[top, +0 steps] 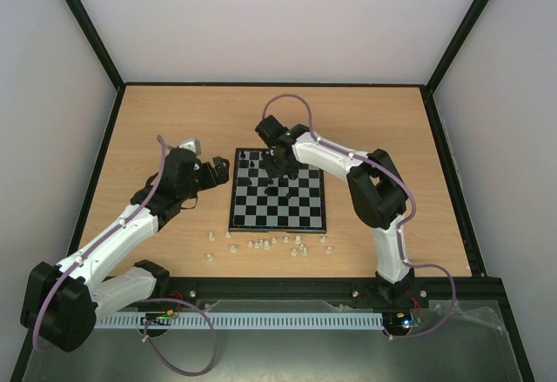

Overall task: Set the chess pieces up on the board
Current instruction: Pick up the chess piece from the chessboard.

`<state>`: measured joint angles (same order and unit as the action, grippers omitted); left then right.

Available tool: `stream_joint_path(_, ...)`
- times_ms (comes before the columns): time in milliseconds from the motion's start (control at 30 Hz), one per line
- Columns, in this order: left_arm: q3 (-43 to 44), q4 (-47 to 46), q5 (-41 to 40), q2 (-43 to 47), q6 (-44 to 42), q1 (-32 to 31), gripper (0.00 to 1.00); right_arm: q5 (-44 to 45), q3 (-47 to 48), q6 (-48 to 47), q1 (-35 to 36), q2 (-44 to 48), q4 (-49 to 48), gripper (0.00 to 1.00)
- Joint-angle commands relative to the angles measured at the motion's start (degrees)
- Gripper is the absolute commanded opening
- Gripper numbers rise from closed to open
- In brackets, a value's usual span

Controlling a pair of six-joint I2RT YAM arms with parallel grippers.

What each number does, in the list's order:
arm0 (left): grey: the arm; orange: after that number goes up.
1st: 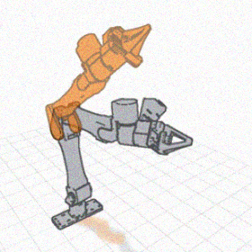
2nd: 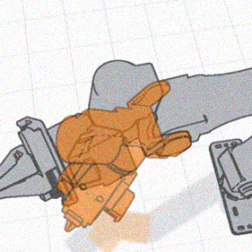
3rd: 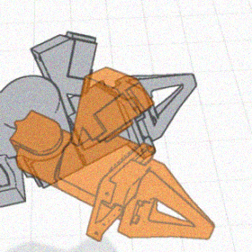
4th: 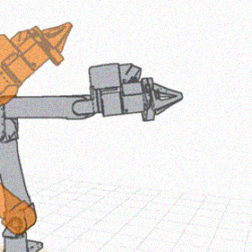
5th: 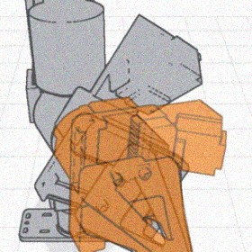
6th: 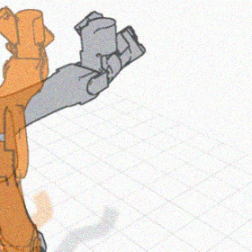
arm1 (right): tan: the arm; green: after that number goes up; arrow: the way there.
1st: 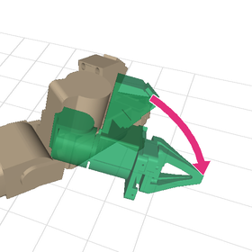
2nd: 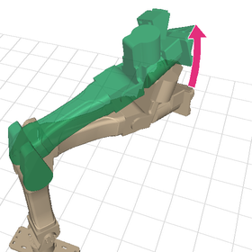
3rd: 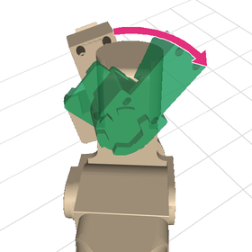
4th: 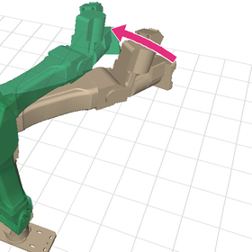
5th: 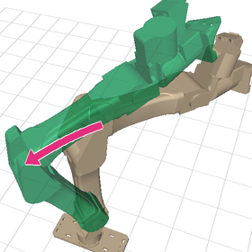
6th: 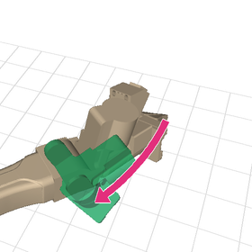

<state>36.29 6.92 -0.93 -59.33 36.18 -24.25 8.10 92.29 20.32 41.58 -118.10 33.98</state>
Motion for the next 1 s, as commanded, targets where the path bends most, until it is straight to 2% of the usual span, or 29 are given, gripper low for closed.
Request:
stream_joint_path(0, -0.79, -1.18, 0.03, 0.20, -0.60, -0.11, 1.00, 1.08, -0.16, -0.10, -0.41, -0.87, 3.01, 0.29)
stream_joint_path(167, -0.88, -1.37, 0.23, 0.25, -0.60, -0.10, 1.00, 1.05, -0.79, -0.17, -0.44, -0.87, 2.77, 0.32)
stream_joint_path(367, -0.98, -1.29, 0.04, 0.42, -0.66, -0.09, 0.99, 0.52, -0.60, -0.28, -0.37, -1.75, 3.17, 0.25)
stream_joint_path(667, -1.18, -1.72, 0.31, 0.01, -0.55, -0.10, 0.99, 0.32, -1.40, -0.18, -0.40, -1.67, 3.70, 0.24)
stream_joint_path(867, -1.29, -1.82, 0.31, 0.04, -0.56, -0.10, 0.99, 0.21, -2.56, -0.41, -0.44, -1.87, 3.60, 0.10)
stream_joint_path(967, -1.33, -1.82, 0.31, 0.03, -0.50, -0.10, 1.00, 0.29, -2.34, -0.62, -0.41, -1.75, 4.14, 0.06)
